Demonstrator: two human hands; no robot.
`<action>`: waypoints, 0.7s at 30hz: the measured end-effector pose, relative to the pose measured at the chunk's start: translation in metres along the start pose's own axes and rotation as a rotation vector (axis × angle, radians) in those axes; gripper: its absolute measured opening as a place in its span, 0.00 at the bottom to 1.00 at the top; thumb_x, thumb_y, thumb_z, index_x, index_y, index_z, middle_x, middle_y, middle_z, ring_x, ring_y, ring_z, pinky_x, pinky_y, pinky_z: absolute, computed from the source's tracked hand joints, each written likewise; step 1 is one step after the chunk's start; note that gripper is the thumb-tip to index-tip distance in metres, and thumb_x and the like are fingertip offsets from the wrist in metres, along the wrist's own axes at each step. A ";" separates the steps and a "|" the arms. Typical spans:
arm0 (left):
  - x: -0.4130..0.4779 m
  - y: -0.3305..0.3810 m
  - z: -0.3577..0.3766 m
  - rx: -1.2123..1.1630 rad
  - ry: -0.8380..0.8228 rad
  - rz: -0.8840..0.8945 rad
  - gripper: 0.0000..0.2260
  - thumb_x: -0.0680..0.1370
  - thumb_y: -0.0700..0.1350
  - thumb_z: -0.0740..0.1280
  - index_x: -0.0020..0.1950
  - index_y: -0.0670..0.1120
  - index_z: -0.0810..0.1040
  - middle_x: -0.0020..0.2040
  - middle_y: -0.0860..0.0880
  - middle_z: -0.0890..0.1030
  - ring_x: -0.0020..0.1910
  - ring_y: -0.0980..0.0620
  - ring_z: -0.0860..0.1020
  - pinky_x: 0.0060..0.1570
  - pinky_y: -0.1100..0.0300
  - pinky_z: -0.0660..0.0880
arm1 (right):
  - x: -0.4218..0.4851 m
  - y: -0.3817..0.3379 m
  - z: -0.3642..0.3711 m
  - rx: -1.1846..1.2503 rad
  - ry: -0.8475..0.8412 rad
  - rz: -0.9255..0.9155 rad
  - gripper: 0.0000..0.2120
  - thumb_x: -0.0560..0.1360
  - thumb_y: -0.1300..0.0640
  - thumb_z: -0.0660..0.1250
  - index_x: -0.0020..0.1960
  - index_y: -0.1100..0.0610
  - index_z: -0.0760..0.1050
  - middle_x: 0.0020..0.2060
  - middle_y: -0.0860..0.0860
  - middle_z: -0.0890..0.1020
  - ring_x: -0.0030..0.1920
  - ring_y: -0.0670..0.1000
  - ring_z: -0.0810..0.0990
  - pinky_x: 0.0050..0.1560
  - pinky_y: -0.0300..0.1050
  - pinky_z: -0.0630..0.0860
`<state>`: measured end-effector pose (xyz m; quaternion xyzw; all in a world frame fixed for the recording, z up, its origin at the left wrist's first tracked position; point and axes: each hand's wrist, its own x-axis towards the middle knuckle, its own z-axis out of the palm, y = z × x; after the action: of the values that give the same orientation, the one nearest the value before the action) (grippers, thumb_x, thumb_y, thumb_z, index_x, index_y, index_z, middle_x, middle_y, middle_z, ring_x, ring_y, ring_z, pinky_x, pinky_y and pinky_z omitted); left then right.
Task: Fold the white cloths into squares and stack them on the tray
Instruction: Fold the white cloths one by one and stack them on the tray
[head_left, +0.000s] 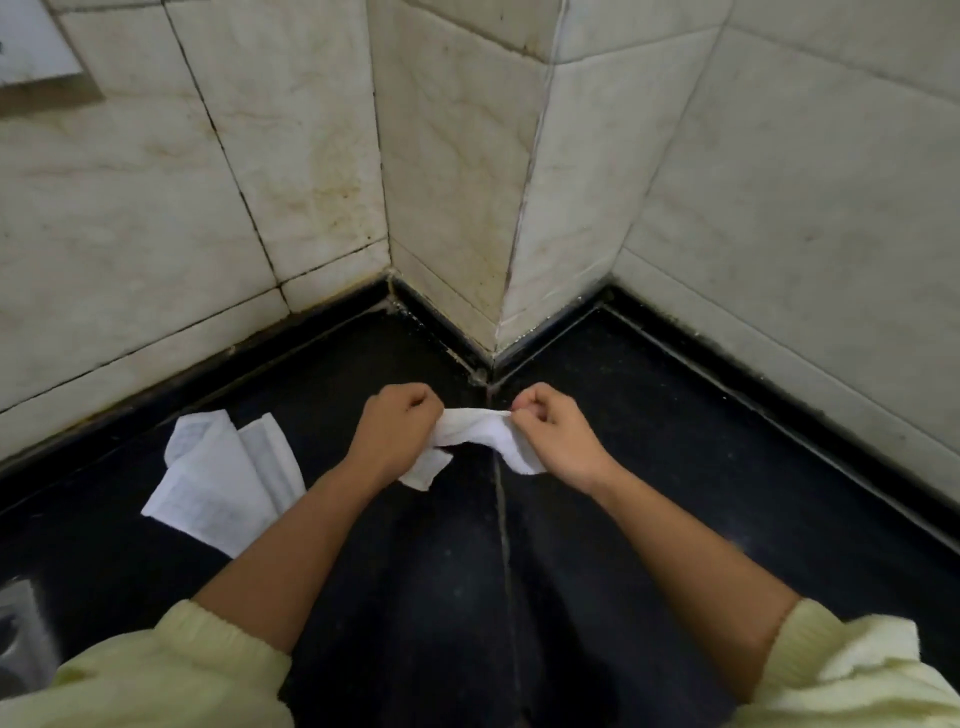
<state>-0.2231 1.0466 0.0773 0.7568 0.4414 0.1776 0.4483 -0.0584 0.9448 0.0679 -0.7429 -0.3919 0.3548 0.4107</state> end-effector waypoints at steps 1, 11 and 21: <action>-0.004 0.011 0.001 -0.024 -0.048 0.008 0.11 0.77 0.38 0.60 0.36 0.35 0.73 0.35 0.41 0.73 0.35 0.51 0.70 0.37 0.57 0.65 | -0.009 -0.002 -0.015 0.047 0.023 0.011 0.04 0.76 0.63 0.63 0.43 0.57 0.75 0.35 0.51 0.76 0.34 0.44 0.72 0.34 0.33 0.69; -0.046 0.104 0.046 -0.070 -0.638 0.109 0.07 0.72 0.45 0.74 0.49 0.48 0.86 0.45 0.53 0.86 0.48 0.57 0.83 0.52 0.64 0.76 | -0.116 0.028 -0.163 0.396 -0.068 0.146 0.15 0.70 0.61 0.73 0.55 0.66 0.80 0.52 0.62 0.83 0.50 0.55 0.83 0.54 0.51 0.77; -0.054 0.147 0.125 0.072 -0.435 0.231 0.07 0.68 0.50 0.77 0.40 0.48 0.86 0.38 0.49 0.85 0.38 0.55 0.80 0.42 0.58 0.74 | -0.177 0.085 -0.243 0.479 0.305 0.176 0.12 0.69 0.64 0.74 0.51 0.65 0.83 0.48 0.59 0.85 0.45 0.53 0.83 0.43 0.41 0.79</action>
<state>-0.0949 0.9063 0.1405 0.8382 0.2511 0.0448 0.4821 0.0946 0.6792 0.1290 -0.7008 -0.1650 0.3557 0.5959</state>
